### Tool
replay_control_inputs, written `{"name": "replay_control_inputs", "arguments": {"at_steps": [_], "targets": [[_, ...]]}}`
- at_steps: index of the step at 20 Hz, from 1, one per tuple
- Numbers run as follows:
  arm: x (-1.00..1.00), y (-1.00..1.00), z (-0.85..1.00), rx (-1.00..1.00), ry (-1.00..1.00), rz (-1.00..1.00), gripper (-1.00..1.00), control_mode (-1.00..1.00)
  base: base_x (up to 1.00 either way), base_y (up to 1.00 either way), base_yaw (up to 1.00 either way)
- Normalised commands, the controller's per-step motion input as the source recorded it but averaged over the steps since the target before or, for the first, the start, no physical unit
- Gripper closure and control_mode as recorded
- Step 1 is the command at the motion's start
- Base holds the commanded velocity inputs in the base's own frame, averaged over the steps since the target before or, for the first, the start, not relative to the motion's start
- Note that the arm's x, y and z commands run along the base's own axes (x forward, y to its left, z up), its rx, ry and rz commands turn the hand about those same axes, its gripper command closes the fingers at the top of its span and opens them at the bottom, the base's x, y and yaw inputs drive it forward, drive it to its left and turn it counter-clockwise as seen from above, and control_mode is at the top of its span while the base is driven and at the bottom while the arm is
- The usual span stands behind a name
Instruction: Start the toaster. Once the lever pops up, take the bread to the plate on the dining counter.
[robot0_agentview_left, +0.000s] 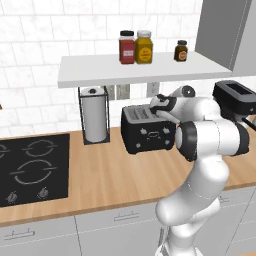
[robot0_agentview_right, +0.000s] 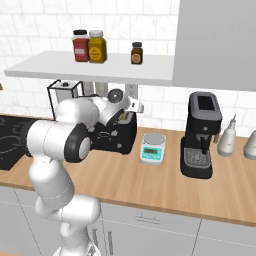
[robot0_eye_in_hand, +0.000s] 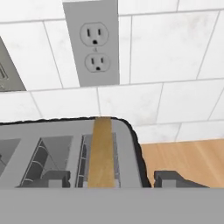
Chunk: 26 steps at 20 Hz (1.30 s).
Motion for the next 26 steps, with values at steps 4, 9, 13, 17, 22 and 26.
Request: {"name": "replay_control_inputs", "arguments": {"at_steps": [4, 9, 13, 17, 22, 26], "targets": [[0.00, 0.00, -0.20, 0.00, 0.00, 0.00, 1.00, -1.00, 0.00, 0.00, 0.00], [-0.02, 0.00, -0.07, 0.00, -0.04, 0.00, 1.00, -1.00, 0.00, 0.00, 0.00], [-0.18, 0.00, 0.32, 0.00, -0.18, 0.00, 1.00, -1.00, 0.00, 0.00, 0.00], [-0.21, 0.00, 0.51, 0.00, -0.16, 0.00, 1.00, -1.00, 0.00, 0.00, 0.00], [-0.19, -0.01, 0.46, 0.00, -0.08, 0.00, 1.00, -1.00, 0.00, 0.00, 0.00], [-0.27, 0.00, 0.38, 0.00, -0.01, 0.00, 1.00, -1.00, 0.00, 0.00, 0.00]]}}
